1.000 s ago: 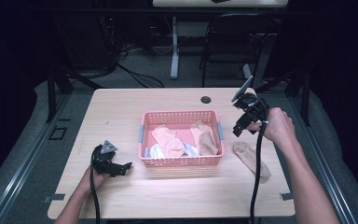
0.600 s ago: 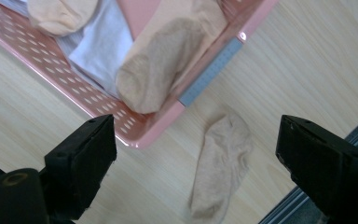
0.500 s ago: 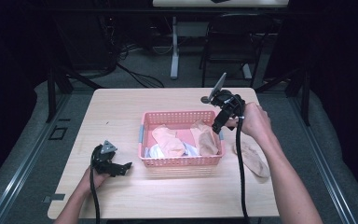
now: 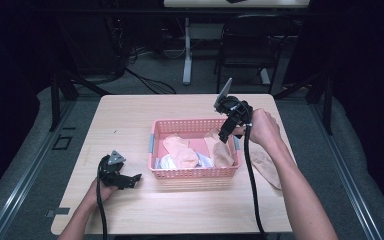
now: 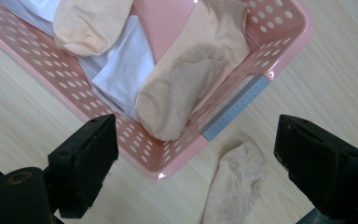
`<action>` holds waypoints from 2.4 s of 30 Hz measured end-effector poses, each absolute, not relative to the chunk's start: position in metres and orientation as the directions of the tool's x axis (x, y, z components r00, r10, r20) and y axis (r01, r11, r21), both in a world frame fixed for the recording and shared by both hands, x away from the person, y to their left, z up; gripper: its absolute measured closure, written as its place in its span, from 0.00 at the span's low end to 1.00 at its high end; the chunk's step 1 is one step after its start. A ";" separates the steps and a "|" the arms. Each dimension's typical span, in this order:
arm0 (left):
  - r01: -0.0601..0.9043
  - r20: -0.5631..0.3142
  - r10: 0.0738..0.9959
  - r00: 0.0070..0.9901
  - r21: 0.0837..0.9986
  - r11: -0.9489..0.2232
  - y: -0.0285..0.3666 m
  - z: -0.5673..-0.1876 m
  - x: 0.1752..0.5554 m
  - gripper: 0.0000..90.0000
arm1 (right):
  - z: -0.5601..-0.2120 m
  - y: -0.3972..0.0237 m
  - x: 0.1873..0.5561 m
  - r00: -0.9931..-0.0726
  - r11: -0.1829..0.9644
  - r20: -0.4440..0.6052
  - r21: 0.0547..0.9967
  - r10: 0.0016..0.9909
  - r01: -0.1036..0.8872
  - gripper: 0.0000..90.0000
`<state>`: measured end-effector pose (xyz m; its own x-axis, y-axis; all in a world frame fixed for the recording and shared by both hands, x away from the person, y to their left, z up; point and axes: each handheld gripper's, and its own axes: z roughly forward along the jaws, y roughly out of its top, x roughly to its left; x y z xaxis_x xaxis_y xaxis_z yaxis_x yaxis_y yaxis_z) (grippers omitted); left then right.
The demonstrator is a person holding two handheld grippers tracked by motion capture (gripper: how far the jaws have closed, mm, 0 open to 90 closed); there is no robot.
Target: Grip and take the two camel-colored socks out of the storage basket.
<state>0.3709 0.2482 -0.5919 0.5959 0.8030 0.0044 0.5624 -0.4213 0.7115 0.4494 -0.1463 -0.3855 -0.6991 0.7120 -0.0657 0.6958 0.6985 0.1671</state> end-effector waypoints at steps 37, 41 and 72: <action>0.564 0.003 0.804 0.594 0.712 -0.419 0.248 -0.592 0.371 0.00 | -0.495 -0.147 0.437 -0.656 0.642 0.004 0.203 0.755 0.739 0.38; 0.562 0.005 0.804 0.595 0.713 -0.420 0.248 -0.592 0.371 0.00 | -0.498 -0.149 0.437 -0.643 0.629 0.003 0.199 0.766 0.751 0.43; 0.563 0.004 0.804 0.595 0.712 -0.420 0.248 -0.592 0.371 0.00 | -0.470 -0.146 0.441 -0.654 0.653 -0.048 0.138 0.755 0.745 0.95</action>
